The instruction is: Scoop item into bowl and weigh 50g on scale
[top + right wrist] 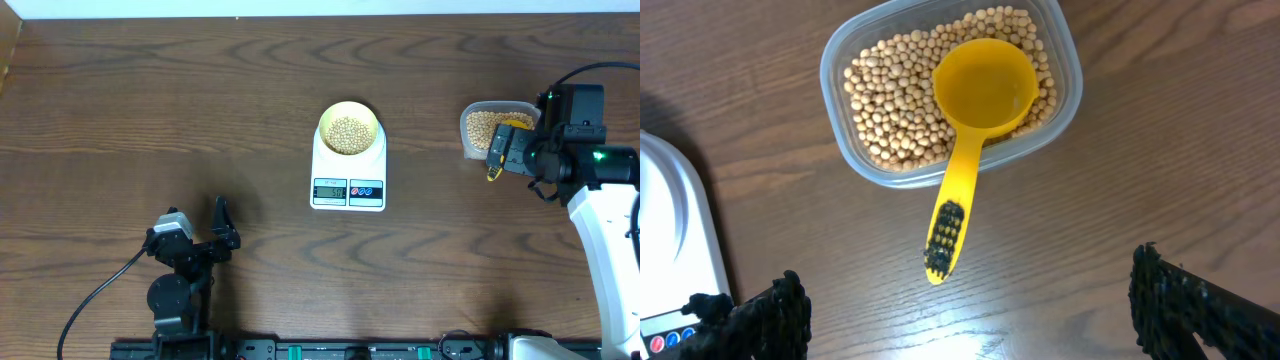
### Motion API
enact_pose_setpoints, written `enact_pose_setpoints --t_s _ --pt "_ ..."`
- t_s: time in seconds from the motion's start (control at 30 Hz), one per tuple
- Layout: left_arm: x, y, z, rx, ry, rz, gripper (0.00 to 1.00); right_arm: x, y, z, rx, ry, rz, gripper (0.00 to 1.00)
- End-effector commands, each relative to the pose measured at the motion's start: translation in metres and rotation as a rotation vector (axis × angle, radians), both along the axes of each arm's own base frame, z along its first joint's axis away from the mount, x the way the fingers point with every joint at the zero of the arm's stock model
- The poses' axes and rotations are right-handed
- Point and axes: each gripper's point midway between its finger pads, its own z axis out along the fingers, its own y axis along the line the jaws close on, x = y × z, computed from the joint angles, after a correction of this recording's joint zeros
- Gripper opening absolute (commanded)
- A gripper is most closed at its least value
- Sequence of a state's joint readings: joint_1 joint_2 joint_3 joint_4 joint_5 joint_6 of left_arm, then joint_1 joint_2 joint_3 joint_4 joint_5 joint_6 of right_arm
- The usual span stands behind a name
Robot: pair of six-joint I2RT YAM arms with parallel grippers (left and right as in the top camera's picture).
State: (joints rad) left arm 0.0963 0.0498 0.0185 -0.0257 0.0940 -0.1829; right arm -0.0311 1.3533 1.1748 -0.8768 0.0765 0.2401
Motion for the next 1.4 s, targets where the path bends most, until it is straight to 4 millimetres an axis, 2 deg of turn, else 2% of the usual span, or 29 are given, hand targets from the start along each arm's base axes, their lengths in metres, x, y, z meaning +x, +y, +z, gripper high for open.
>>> enact_pose_setpoints --t_s 0.0,0.2,0.37,0.57,0.77,1.03,1.37 --pt "-0.001 -0.001 -0.017 0.008 0.056 -0.004 0.9 -0.001 -0.002 0.006 -0.025 -0.029 0.003 0.99" --pt "-0.001 -0.001 -0.017 0.008 0.056 -0.004 0.9 0.011 0.003 -0.007 0.033 -0.201 -0.033 0.99" --pt "-0.001 -0.001 -0.017 0.008 0.056 -0.004 0.9 0.005 0.011 -0.025 0.07 -0.359 -0.005 0.99" --pt "-0.001 -0.001 -0.017 0.008 0.056 -0.004 0.9 -0.014 0.012 -0.042 0.082 -0.497 -0.013 0.99" --pt "-0.001 -0.001 -0.017 0.008 0.056 -0.004 0.9 -0.032 0.011 -0.049 0.077 -0.6 -0.014 0.99" --pt "-0.001 -0.001 -0.017 0.008 0.056 -0.004 0.9 -0.057 0.009 -0.054 0.063 -0.683 -0.025 0.99" --pt "-0.001 -0.001 -0.017 0.008 0.056 -0.004 0.9 -0.082 0.009 -0.085 0.074 -0.692 -0.035 0.99"
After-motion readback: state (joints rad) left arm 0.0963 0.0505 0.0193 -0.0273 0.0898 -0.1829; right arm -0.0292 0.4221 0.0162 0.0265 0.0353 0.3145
